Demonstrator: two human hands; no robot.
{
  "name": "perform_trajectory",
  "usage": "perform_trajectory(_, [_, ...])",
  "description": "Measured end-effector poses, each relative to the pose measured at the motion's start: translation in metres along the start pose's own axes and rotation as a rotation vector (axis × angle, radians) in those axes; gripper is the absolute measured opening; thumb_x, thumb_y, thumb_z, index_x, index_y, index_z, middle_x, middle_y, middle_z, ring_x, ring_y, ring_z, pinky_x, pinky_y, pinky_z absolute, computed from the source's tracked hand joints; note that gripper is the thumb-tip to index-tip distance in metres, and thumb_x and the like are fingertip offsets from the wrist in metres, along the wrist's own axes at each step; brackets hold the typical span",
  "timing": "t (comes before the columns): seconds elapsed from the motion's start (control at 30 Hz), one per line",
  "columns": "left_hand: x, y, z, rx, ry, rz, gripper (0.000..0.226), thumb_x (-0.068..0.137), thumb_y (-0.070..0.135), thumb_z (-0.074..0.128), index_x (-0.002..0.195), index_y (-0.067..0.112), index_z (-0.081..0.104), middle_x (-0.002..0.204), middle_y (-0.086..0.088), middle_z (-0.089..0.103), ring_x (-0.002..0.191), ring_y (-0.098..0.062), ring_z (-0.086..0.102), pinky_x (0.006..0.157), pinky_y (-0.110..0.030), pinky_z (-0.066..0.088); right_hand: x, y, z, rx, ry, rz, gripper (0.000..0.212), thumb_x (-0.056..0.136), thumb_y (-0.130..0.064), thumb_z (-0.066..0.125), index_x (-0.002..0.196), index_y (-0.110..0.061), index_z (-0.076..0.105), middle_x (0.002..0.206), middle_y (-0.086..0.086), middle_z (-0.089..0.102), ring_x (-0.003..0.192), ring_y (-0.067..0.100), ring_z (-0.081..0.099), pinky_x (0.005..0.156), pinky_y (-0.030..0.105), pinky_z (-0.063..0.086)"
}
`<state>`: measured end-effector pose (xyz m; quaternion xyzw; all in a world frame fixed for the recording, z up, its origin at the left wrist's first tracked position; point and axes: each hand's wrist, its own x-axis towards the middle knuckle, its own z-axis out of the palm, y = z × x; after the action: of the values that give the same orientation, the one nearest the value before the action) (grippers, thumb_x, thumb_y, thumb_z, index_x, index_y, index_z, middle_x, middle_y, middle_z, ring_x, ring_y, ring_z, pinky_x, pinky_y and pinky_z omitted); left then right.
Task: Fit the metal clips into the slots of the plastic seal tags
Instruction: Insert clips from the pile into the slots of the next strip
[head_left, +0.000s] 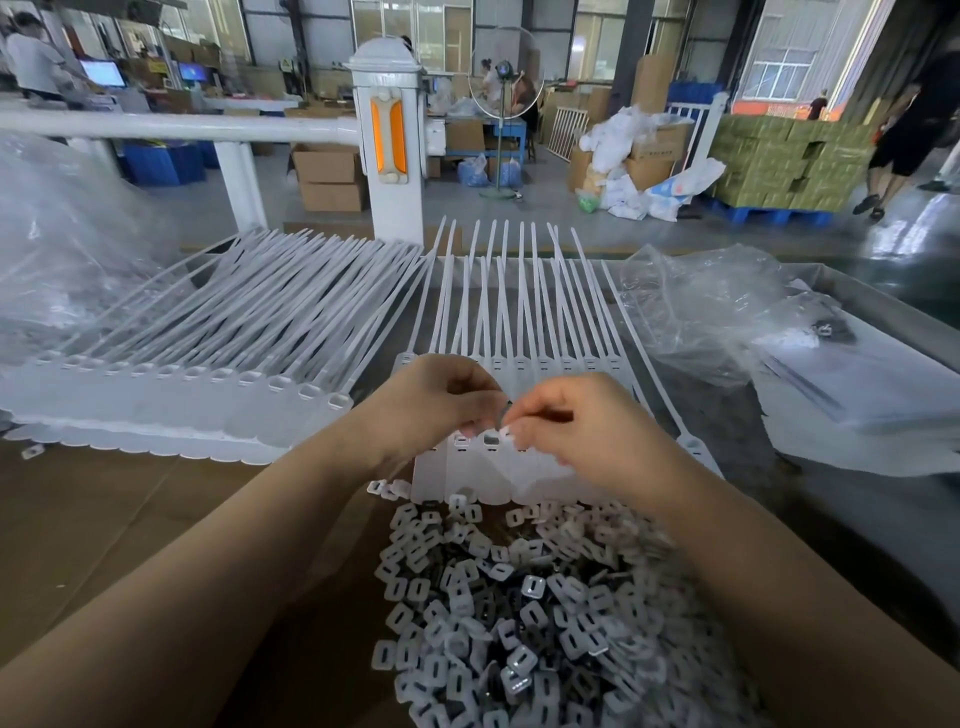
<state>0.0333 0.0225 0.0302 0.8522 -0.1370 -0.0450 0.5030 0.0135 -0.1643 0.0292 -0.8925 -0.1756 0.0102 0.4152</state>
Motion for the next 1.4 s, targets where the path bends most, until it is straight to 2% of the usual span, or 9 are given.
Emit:
perform_trajectory(0.1, [-0.002, 0.004, 0.001, -0.081, -0.064, -0.013, 0.013, 0.095, 0.02, 0.062, 0.087, 0.014, 0.07, 0.075, 0.002, 0.073, 0.063, -0.004, 0.063, 0.054, -0.012, 0.042, 0.002, 0.003, -0.004, 0.171, 0.129, 0.095, 0.011, 0.091, -0.017, 0.068, 0.088, -0.027, 0.073, 0.078, -0.006, 0.074, 0.066, 0.003, 0.062, 0.065, 0.025, 0.053])
perform_trajectory(0.27, [-0.002, 0.006, 0.001, -0.082, -0.08, -0.031, 0.014, 0.095, 0.024, 0.062, 0.086, 0.016, 0.07, 0.077, 0.003, 0.074, 0.067, -0.005, 0.064, 0.057, -0.014, 0.044, 0.003, 0.002, -0.001, 0.227, 0.129, 0.109, 0.01, 0.09, -0.016, 0.069, 0.087, -0.025, 0.071, 0.078, -0.003, 0.074, 0.067, 0.01, 0.062, 0.068, 0.03, 0.055])
perform_trajectory(0.47, [-0.001, 0.005, 0.002, -0.05, -0.032, -0.033, 0.015, 0.092, 0.022, 0.066, 0.08, 0.015, 0.071, 0.07, 0.004, 0.071, 0.062, -0.004, 0.059, 0.054, -0.011, 0.042, 0.004, 0.005, 0.0, 0.16, 0.109, 0.107, 0.011, 0.093, -0.02, 0.065, 0.088, -0.029, 0.07, 0.076, -0.01, 0.074, 0.064, 0.001, 0.063, 0.065, 0.023, 0.054])
perform_trajectory(0.6, [0.002, -0.003, 0.001, 0.112, 0.055, -0.121, 0.018, 0.09, 0.031, 0.069, 0.076, 0.019, 0.072, 0.059, 0.009, 0.06, 0.053, -0.005, 0.049, 0.051, -0.017, 0.039, 0.004, 0.011, 0.002, -0.126, 0.078, 0.152, 0.006, 0.095, -0.029, 0.063, 0.095, -0.027, 0.069, 0.087, -0.012, 0.069, 0.082, 0.008, 0.066, 0.071, 0.019, 0.051])
perform_trajectory(0.7, [0.004, -0.009, 0.004, 0.167, 0.106, -0.181, 0.016, 0.087, 0.031, 0.072, 0.077, 0.019, 0.072, 0.063, 0.008, 0.062, 0.056, -0.005, 0.052, 0.054, -0.019, 0.04, 0.003, 0.012, 0.006, -0.173, 0.047, 0.164, 0.005, 0.093, -0.034, 0.064, 0.091, -0.03, 0.067, 0.087, -0.015, 0.067, 0.08, 0.006, 0.066, 0.072, 0.022, 0.053])
perform_trajectory(0.83, [0.006, -0.011, 0.011, 0.221, 0.135, -0.226, 0.012, 0.086, 0.03, 0.072, 0.08, 0.019, 0.072, 0.071, 0.004, 0.065, 0.062, -0.008, 0.055, 0.054, -0.02, 0.039, 0.004, 0.013, 0.006, -0.183, 0.038, 0.162, 0.006, 0.092, -0.038, 0.065, 0.089, -0.033, 0.065, 0.086, -0.016, 0.066, 0.077, 0.001, 0.062, 0.066, 0.018, 0.048])
perform_trajectory(1.17, [0.008, -0.004, 0.012, 0.324, 0.097, -0.248, 0.013, 0.087, 0.031, 0.071, 0.083, 0.018, 0.071, 0.078, 0.003, 0.067, 0.072, -0.01, 0.06, 0.064, -0.025, 0.046, 0.006, 0.016, 0.007, -0.196, 0.031, 0.167, 0.009, 0.092, -0.041, 0.064, 0.092, -0.033, 0.066, 0.085, -0.016, 0.066, 0.075, 0.0, 0.062, 0.061, 0.019, 0.045])
perform_trajectory(1.3, [0.011, -0.002, 0.007, 0.223, 0.03, -0.319, 0.01, 0.088, 0.028, 0.072, 0.084, 0.018, 0.07, 0.082, 0.003, 0.065, 0.077, -0.009, 0.057, 0.075, -0.027, 0.044, 0.006, 0.017, 0.006, -0.187, 0.029, 0.165, 0.01, 0.092, -0.041, 0.064, 0.093, -0.032, 0.067, 0.085, -0.016, 0.066, 0.076, -0.001, 0.061, 0.06, 0.018, 0.042])
perform_trajectory(1.4, [0.011, -0.004, 0.004, 0.186, -0.014, -0.343, 0.01, 0.088, 0.027, 0.072, 0.088, 0.017, 0.072, 0.089, 0.001, 0.067, 0.082, -0.011, 0.057, 0.07, -0.026, 0.043, 0.006, 0.018, 0.006, -0.186, 0.032, 0.166, 0.012, 0.092, -0.041, 0.063, 0.096, -0.03, 0.067, 0.087, -0.016, 0.066, 0.078, -0.001, 0.06, 0.062, 0.018, 0.042])
